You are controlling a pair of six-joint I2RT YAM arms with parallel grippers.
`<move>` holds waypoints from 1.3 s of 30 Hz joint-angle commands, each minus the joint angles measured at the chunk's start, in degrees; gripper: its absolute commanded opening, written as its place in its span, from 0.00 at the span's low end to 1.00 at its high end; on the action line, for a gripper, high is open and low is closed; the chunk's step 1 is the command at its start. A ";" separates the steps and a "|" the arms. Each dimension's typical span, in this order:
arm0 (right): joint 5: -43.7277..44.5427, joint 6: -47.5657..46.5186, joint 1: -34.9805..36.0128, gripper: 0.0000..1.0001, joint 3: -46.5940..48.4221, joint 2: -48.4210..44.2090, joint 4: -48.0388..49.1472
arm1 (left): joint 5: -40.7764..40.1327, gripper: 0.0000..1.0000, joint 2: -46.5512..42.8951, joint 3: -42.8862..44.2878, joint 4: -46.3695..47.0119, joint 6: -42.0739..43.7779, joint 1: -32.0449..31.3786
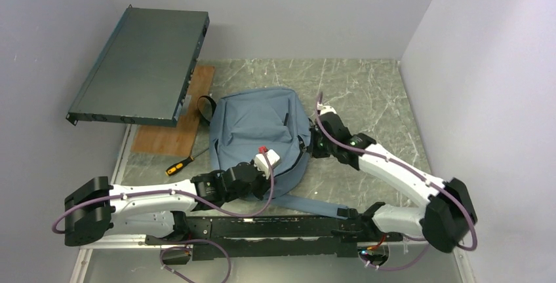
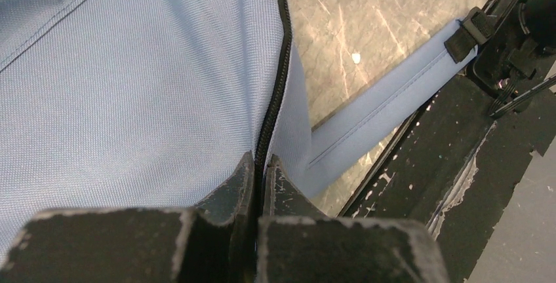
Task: Pack the student bag
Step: Zip the student bag at the center of the board, then reset both arms
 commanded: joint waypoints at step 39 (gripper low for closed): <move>24.89 -11.63 -6.58 1.00 39.76 -21.46 -18.19 | -15.51 1.00 -14.50 57.50 -45.87 14.68 4.32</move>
